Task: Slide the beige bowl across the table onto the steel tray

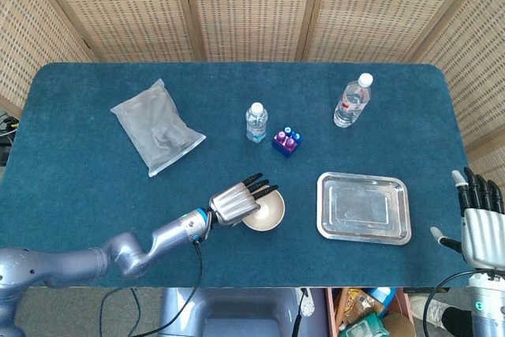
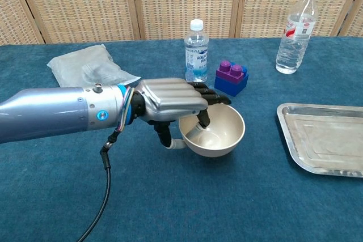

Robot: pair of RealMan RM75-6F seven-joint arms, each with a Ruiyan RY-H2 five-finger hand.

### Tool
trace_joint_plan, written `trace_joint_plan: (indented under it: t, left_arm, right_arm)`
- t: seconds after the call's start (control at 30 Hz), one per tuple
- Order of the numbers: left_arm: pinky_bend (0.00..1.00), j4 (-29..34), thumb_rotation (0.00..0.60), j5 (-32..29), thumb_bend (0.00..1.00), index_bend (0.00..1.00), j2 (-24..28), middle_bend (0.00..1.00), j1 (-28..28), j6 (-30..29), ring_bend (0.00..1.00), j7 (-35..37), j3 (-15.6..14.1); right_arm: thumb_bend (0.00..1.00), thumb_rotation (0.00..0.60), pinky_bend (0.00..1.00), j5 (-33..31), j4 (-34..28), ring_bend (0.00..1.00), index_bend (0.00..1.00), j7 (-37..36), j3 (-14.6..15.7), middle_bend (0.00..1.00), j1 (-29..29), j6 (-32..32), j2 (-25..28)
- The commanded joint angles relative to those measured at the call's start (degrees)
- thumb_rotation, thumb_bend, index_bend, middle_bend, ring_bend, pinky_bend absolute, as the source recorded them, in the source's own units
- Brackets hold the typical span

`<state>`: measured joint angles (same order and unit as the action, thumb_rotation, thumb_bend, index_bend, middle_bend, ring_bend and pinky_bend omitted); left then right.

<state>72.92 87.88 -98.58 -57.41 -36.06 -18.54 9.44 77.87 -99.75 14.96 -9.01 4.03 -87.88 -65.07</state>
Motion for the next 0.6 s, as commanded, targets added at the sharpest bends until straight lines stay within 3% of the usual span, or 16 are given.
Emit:
trace_joint_plan:
  t: [0.03,0.17,0.2,0.33,0.6]
  left_arm:
    - [0.00,-2.73,0.600,-0.80,0.36,0.60,-2.20,0.00,-1.43,0.58,0.00,1.79,-0.45]
    - [0.00,-3.09,0.600,-1.74,0.03,0.08,-2.32,0.00,-1.85,0.76,0.00,3.76,-0.94]
    - [0.00,-2.62,0.600,-1.77,0.00,0.01,-1.87,0.00,-1.87,0.53,0.00,4.08,-1.00]
    - [0.00,1.97,0.600,-1.33,0.00,0.00,2.65,0.00,-0.40,-3.81,0.00,5.16,-0.77]
    - [0.00,11.50,0.600,-3.59,0.00,0.00,19.18,0.00,9.47,-16.76,0.00,6.19,-1.52]
  right_arm:
    - [0.00,0.600,0.00,-0.49,-0.05,0.00,0.00,0.09,-0.29,0.00,-0.07,-0.25,0.02]
    - [0.00,0.600,0.00,-0.86,-0.12,0.00,0.00,0.03,-0.46,0.00,-0.14,-0.42,0.08]
    - [0.00,0.600,0.00,-0.87,-0.11,0.00,0.00,-0.01,-0.46,0.00,-0.15,-0.44,0.11]
    - [0.00,0.600,0.00,-0.24,-0.16,0.00,0.00,0.00,-0.07,0.00,-0.11,-0.36,0.15]
    - [0.00,0.600,0.00,1.41,-0.21,0.00,0.00,2.55,1.11,0.00,0.21,-0.26,-0.90]
